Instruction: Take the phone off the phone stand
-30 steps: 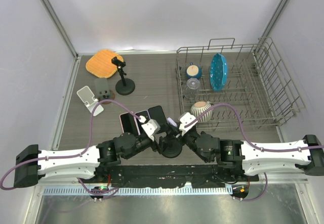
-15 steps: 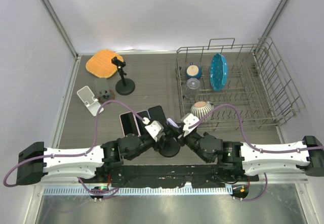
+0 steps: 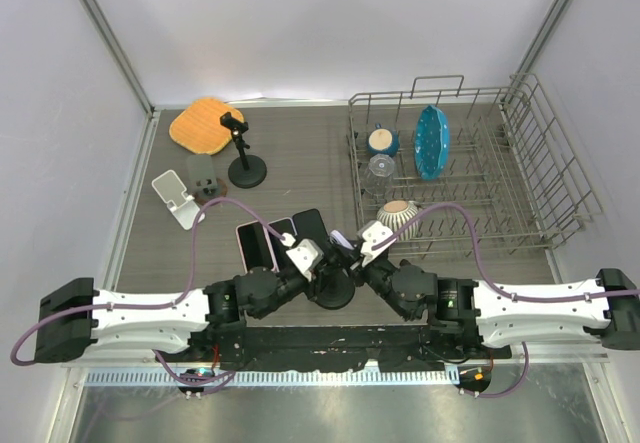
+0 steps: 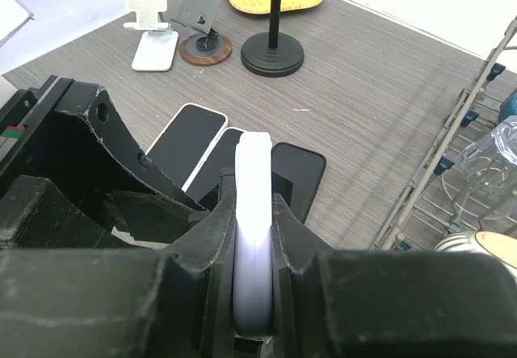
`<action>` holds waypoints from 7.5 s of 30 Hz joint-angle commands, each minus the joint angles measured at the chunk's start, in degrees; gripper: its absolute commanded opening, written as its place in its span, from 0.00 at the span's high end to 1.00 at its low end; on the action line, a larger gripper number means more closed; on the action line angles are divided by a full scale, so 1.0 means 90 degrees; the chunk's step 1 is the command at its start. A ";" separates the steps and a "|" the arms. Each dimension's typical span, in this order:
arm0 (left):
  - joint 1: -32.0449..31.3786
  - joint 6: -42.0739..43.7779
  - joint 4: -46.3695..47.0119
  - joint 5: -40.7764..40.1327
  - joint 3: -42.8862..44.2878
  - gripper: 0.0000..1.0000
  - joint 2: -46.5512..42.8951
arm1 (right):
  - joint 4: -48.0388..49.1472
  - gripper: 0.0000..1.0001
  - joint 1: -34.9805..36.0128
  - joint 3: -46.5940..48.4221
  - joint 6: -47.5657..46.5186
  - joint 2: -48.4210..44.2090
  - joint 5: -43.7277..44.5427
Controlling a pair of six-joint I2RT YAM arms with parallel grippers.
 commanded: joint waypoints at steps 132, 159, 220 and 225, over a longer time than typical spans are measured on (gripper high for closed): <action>0.0431 -0.1093 0.1173 0.0594 -0.0103 1.00 0.0136 | -0.1000 0.59 0.0135 0.0120 0.1287 0.0473 0.1498; 0.0333 -0.1132 0.0217 -0.0021 -0.0025 1.00 -0.0566 | -0.2257 0.35 0.0008 0.0578 0.2057 -0.0561 0.1206; 0.6368 -0.0624 -0.0341 0.2586 0.7319 1.00 0.6503 | -0.3684 0.06 0.0008 0.0140 0.2322 -0.2730 0.0971; 0.6417 -0.0371 -0.0068 0.2635 0.6978 0.93 0.6640 | -0.3694 0.06 0.0008 0.0110 0.2312 -0.2769 0.0990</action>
